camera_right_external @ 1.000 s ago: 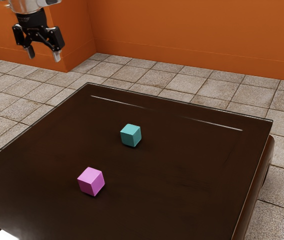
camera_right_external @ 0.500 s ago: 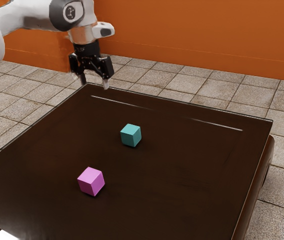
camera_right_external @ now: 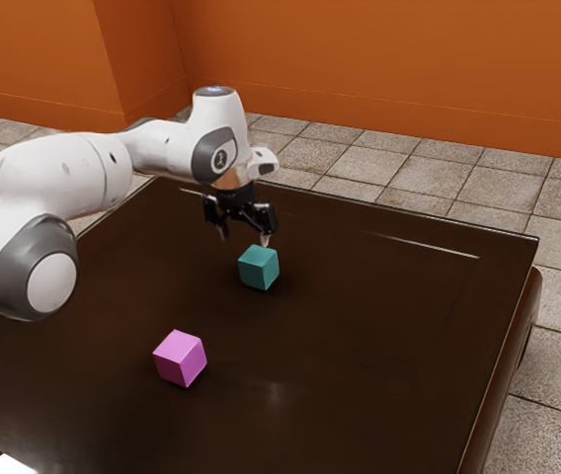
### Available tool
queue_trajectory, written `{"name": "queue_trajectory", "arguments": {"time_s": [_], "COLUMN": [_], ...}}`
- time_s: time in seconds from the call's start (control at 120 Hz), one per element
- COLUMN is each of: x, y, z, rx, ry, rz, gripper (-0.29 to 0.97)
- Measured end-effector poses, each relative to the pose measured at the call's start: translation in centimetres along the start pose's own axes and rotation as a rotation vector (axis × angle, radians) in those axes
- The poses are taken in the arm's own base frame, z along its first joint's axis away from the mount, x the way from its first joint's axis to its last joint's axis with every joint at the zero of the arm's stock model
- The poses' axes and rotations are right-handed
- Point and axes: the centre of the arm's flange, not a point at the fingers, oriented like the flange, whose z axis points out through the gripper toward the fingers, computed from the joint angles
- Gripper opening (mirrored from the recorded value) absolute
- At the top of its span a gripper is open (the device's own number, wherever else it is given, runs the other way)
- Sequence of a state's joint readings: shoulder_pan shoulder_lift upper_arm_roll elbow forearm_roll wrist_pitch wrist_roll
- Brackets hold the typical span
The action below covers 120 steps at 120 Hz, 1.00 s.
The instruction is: Pick up the blue block with one arm, and put the blue block on the pink block with one arm
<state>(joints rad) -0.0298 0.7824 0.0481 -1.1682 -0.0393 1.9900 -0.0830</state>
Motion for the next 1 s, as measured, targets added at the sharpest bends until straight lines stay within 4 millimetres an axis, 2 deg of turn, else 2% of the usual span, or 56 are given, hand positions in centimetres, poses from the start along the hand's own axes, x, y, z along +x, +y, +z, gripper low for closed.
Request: {"name": "queue_trajectory", "arguments": {"time_s": [0.133,0.267,0.333,0.658,0.867,1.0], "x": [0.4,1.0,1.0,0.6,0.7,0.7], "y": [-0.1,1.5,1.7,1.1,1.1,1.0], "z": [2.6,2.6,3.2,7.1,7.1,6.7], "rx": [-0.015,-0.045,-0.050,-0.039,-0.034,-0.028], "ry": [-0.001,0.023,0.019,-0.032,-0.030,-0.026], "rz": [-0.028,-0.030,-0.036,-0.075,-0.086,-0.091], "gripper": [0.68,0.68,0.68,0.66,0.45,0.39]}}
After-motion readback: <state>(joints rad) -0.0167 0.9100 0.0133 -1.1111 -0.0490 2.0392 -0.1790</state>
